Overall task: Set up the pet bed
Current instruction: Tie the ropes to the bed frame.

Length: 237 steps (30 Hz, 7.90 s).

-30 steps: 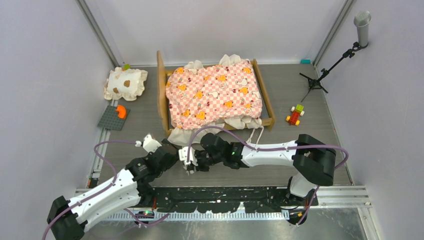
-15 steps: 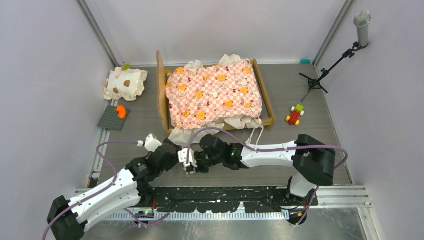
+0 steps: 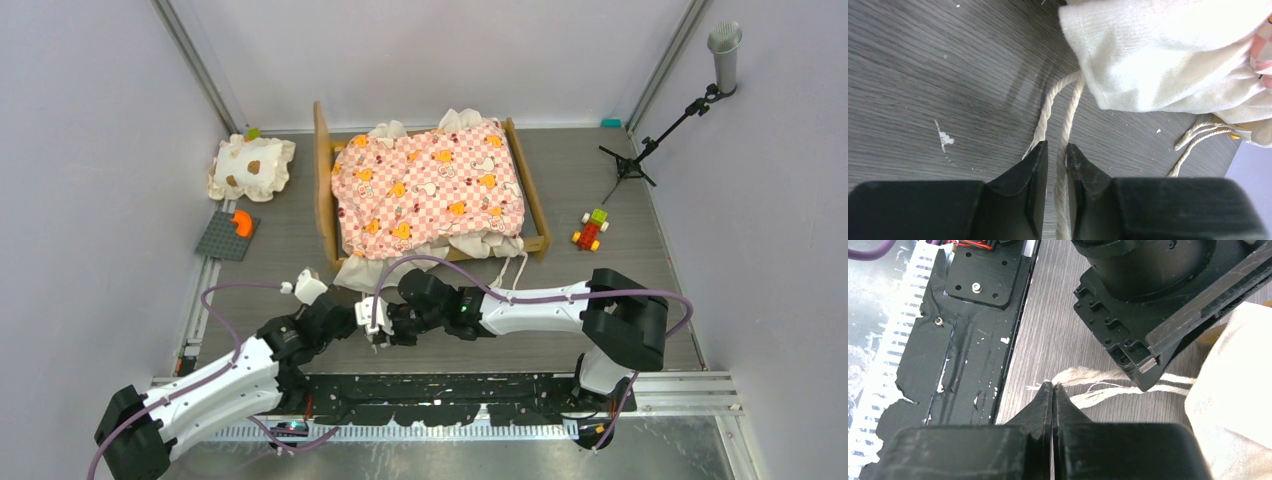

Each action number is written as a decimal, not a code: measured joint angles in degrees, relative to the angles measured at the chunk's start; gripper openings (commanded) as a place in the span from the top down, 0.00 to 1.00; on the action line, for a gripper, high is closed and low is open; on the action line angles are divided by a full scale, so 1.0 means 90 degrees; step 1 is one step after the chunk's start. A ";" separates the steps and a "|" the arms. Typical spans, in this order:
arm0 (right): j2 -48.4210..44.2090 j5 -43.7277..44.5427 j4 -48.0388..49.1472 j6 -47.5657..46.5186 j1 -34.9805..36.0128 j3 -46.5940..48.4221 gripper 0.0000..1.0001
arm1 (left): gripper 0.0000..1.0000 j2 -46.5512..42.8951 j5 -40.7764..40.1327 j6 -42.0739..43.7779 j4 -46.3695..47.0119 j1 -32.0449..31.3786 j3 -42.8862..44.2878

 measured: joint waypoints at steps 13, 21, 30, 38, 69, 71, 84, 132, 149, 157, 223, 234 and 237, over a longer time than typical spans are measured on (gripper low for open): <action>-0.0022 0.0663 0.0049 0.0007 0.0000 -0.0160 0.99 | 1.00 -0.0010 -0.0187 0.0049 0.0053 0.0005 -0.0002; 0.0078 0.1977 0.0165 0.0151 0.0000 -0.0197 0.99 | 1.00 0.0070 -0.0478 0.0177 0.0039 0.0024 -0.0005; 0.0874 0.3240 0.0449 0.0148 -0.0066 -0.0036 0.99 | 1.00 0.0372 -0.0780 0.0228 0.0359 0.0063 -0.0209; 0.1054 0.3648 0.0891 0.0228 -0.0155 -0.0036 0.96 | 1.00 0.0372 -0.1030 0.0274 0.0663 0.0085 -0.0401; -0.0753 0.0588 -0.0345 -0.2212 -0.0532 -0.1124 0.61 | 1.00 0.0741 -0.1234 0.0325 0.1511 0.0085 -0.0860; -0.0600 0.0313 -0.0984 -0.2812 -0.0532 -0.0823 0.61 | 1.00 0.0755 -0.1241 0.0325 0.1513 0.0085 -0.0860; 0.0556 0.0136 -0.3087 -0.5680 -0.0291 0.1078 0.64 | 1.00 0.0765 -0.1243 0.0325 0.1520 0.0085 -0.0860; 0.2370 0.1617 -0.4588 -0.8024 0.0333 0.3111 0.62 | 1.00 0.0678 -0.1188 0.0029 0.1362 0.0085 -0.0850; 0.2526 0.1353 -0.4821 -0.8021 0.0282 0.3303 0.62 | 1.00 0.0782 -0.1243 -0.0068 0.1372 0.0085 -0.0884; 0.2560 0.1134 -0.4799 -0.7987 0.0260 0.3315 0.62 | 1.00 0.0877 -0.1314 -0.0187 0.1540 0.0085 -0.0920; 0.1775 0.0323 -0.0612 -0.4867 0.0141 0.0838 0.99 | 1.00 0.0102 -0.1277 -0.0517 0.1438 0.0085 -0.1290; 0.1775 0.0175 0.2186 -0.2584 -0.0002 -0.0384 0.99 | 1.00 0.0112 -0.1192 -0.0257 0.1528 0.0087 -0.1290; 0.1775 0.0313 0.2919 -0.1824 -0.0078 -0.0729 0.99 | 1.00 0.0087 -0.1141 -0.0112 0.1535 0.0085 -0.1290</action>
